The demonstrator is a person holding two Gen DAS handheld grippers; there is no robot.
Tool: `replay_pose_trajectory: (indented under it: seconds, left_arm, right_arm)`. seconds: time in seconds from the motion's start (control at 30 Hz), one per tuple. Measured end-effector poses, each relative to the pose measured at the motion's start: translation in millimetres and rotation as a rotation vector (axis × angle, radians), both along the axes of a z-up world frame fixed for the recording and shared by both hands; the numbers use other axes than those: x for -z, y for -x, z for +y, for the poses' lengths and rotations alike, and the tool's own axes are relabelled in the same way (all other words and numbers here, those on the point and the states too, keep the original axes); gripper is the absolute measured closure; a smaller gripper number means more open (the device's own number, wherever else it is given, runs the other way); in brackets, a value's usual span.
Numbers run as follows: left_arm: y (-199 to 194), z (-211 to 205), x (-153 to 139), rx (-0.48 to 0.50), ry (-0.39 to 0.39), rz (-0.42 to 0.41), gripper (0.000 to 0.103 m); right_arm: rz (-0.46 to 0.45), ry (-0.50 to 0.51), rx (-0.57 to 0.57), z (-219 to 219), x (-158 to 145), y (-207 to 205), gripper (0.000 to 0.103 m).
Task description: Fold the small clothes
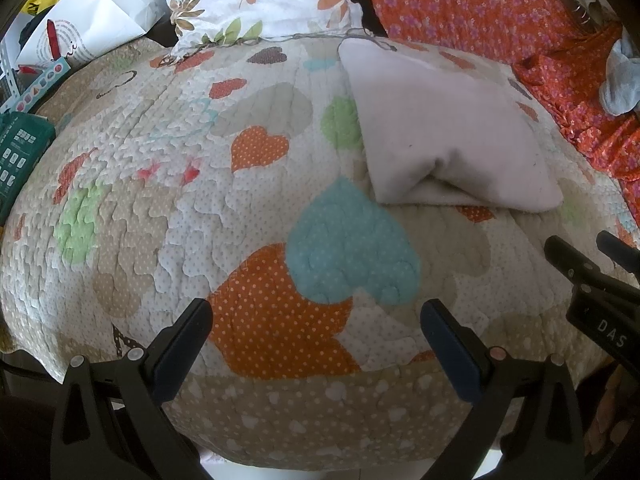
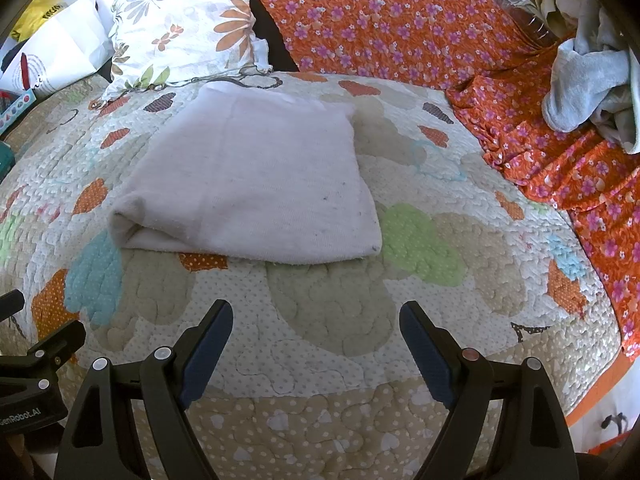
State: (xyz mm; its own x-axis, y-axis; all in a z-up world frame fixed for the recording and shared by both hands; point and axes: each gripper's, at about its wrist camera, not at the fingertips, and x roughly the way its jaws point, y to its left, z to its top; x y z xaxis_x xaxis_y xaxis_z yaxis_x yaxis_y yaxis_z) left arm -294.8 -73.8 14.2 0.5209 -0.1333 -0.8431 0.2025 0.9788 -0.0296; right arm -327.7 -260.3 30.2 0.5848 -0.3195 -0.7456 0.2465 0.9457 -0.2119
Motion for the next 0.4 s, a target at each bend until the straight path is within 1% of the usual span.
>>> replay_pose_trajectory:
  seconds: [0.4]
  left_arm:
    - [1.8, 0.6, -2.3, 0.009, -0.004, -0.012, 0.000]
  right_arm:
    - [0.003, 0.000, -0.002, 2.9, 2.2, -0.2, 0.014]
